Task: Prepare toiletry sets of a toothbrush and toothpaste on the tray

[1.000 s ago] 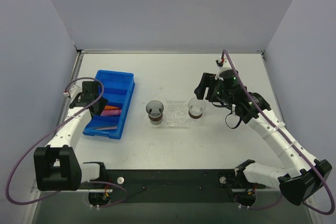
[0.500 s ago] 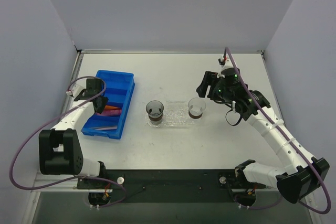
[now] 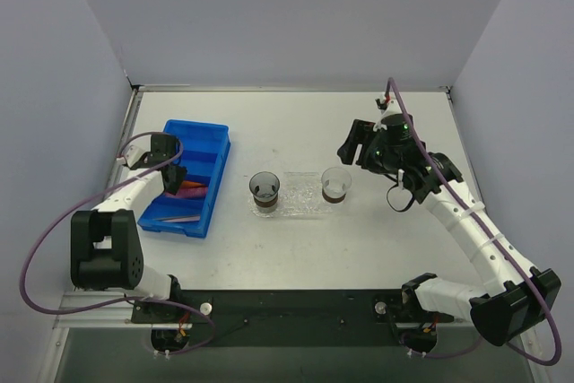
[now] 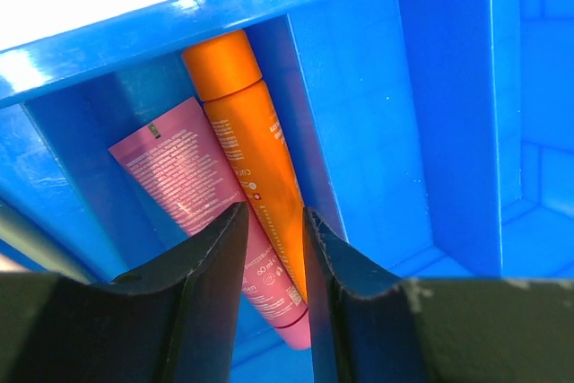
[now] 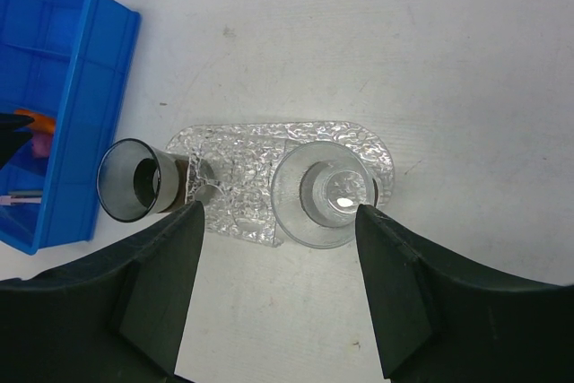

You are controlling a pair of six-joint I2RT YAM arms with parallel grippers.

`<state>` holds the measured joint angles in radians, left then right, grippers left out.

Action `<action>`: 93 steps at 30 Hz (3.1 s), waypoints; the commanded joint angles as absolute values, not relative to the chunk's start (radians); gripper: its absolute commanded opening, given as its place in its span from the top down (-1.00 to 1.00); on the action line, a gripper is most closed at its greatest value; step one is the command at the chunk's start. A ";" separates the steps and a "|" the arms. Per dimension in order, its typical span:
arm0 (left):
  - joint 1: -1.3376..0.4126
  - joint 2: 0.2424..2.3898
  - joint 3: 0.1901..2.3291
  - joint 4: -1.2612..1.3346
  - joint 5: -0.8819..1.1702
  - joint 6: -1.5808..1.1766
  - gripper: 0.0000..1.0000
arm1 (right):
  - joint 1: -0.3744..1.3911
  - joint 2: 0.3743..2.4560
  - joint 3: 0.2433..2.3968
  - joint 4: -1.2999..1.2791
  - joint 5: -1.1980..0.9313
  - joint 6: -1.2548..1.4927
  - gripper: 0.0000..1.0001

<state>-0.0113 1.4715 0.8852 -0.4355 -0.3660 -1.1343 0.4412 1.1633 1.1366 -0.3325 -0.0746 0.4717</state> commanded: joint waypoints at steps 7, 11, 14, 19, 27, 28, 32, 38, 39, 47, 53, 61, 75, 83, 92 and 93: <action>-0.006 1.508 0.881 -0.348 -0.371 -1.164 0.19 | 0.420 1.167 1.151 -0.301 -0.097 0.489 -0.26; -0.006 1.519 0.874 -0.341 -0.361 -1.166 0.20 | 0.414 1.167 1.149 -0.299 -0.100 0.494 -0.26; -0.006 1.523 0.867 -0.345 -0.359 -1.169 0.21 | 0.411 1.167 1.147 -0.298 -0.103 0.494 -0.26; -0.006 1.528 0.861 -0.342 -0.357 -1.161 0.21 | 0.410 1.169 1.146 -0.298 -0.106 0.497 -0.26; -0.006 1.539 0.842 -0.342 -0.357 -1.154 0.22 | 0.405 1.167 1.144 -0.296 -0.109 0.500 -0.25; -0.006 1.542 0.842 -0.339 -0.357 -1.146 0.25 | 0.403 1.167 1.143 -0.296 -0.109 0.502 -0.25; -0.006 1.552 0.853 -0.336 -0.347 -1.134 0.44 | 0.402 1.166 1.144 -0.296 -0.112 0.503 -0.25; -0.006 1.543 0.870 -0.342 -0.344 -1.114 0.78 | 0.400 1.164 1.143 -0.296 -0.112 0.505 -0.25; -0.006 1.539 0.873 -0.348 -0.341 -1.111 0.82 | 0.400 1.164 1.143 -0.296 -0.112 0.503 -0.25; -0.006 1.453 0.888 -0.370 -0.354 -1.089 1.00 | 0.397 1.161 1.141 -0.296 -0.114 0.505 -0.25; -0.006 1.376 0.896 -0.397 -0.373 -1.086 1.00 | 0.400 1.155 1.140 -0.295 -0.115 0.503 -0.25; -0.006 1.255 0.874 -0.460 -0.391 -1.114 1.00 | 0.399 1.144 1.140 -0.293 -0.117 0.503 -0.24; -0.008 0.939 0.847 -0.479 -0.384 -1.206 1.00 | 0.400 1.161 1.244 -0.287 -0.216 0.656 -0.25; -0.096 0.940 0.933 -0.448 -0.315 -1.382 1.00 | 0.435 1.218 1.230 -0.167 -0.406 0.831 -0.22; -0.403 0.996 1.003 -0.384 -0.443 -1.502 1.00 | 0.554 1.285 1.244 -0.132 -0.439 0.910 -0.20; -0.423 1.006 1.012 -0.370 -0.449 -1.509 1.00 | 0.561 1.290 1.246 -0.123 -0.451 0.913 -0.20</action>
